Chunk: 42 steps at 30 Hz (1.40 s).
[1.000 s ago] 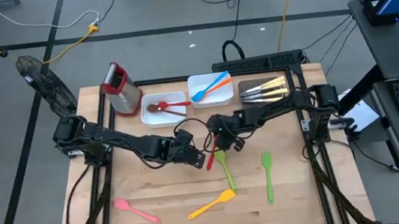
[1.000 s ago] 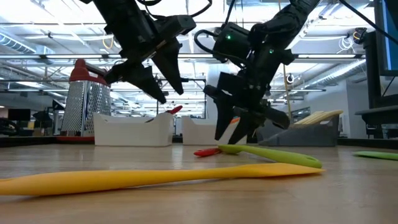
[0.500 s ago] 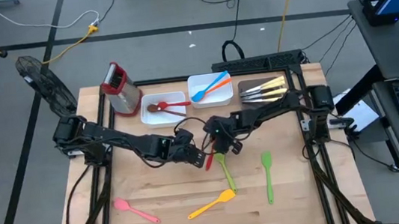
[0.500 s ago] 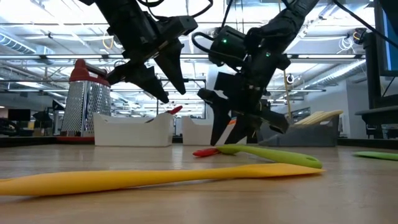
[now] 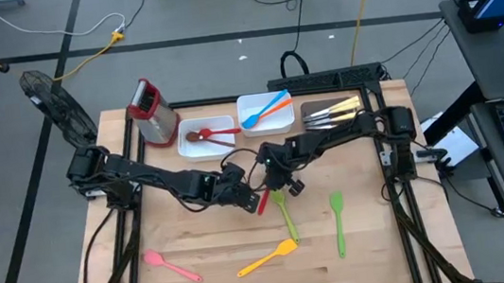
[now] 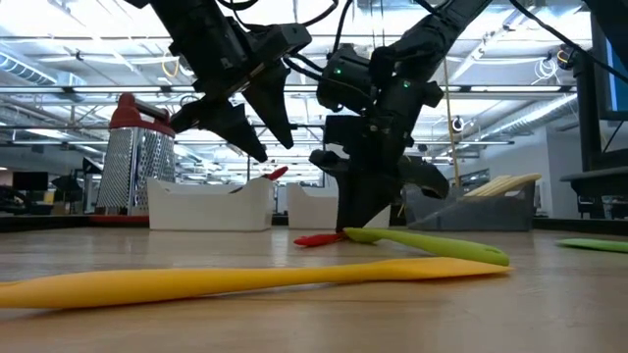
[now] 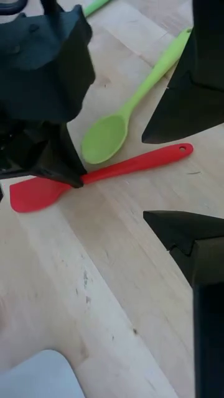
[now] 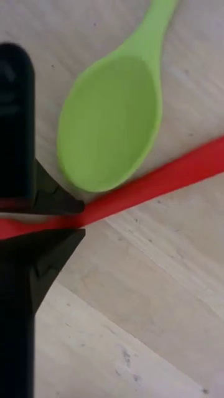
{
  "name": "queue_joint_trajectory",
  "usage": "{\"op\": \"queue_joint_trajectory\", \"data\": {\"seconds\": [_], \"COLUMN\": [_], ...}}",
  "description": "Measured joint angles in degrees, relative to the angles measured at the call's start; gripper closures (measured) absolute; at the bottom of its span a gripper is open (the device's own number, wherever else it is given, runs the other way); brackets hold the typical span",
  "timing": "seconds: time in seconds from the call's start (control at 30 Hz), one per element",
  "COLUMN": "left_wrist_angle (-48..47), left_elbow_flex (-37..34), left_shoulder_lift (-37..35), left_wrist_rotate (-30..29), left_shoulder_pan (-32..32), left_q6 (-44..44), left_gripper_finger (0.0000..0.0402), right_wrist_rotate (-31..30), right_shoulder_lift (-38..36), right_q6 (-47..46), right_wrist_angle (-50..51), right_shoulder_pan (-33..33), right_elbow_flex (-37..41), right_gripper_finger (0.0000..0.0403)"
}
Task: Pick & Place Kitchen Items
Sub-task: Put the red spatula into the right white bin
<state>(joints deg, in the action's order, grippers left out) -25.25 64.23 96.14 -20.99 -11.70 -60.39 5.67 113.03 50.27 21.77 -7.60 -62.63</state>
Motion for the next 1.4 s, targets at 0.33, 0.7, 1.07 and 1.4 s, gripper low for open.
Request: {"op": "queue_joint_trajectory", "data": {"seconds": [0.33, 0.7, 1.07, 1.4], "left_wrist_angle": [0.08, 0.08, 11.15, 13.64], "left_elbow_flex": [0.00, 0.00, 0.07, 0.04], "left_shoulder_lift": [0.02, 0.02, 5.40, 9.48], "left_wrist_rotate": [1.41, 6.47, 7.15, 11.98], "left_shoulder_pan": [-0.02, -0.11, 0.17, 1.40], "left_q6": [0.25, 0.69, 1.12, -0.72], "left_gripper_finger": [0.0211, 0.0211, 0.0211, 0.0211], "right_wrist_rotate": [-0.64, 1.93, 1.32, 1.33], "right_shoulder_lift": [-0.13, -0.15, -0.22, -0.22], "right_q6": [-10.44, -19.15, -19.64, -19.66], "right_wrist_angle": [1.42, 1.97, 2.64, 2.68], "right_shoulder_pan": [-0.47, -0.33, 2.15, 2.61], "right_elbow_flex": [0.00, 0.00, -0.02, -0.02], "right_gripper_finger": [0.0403, 0.0402, 0.0402, 0.0402]}}
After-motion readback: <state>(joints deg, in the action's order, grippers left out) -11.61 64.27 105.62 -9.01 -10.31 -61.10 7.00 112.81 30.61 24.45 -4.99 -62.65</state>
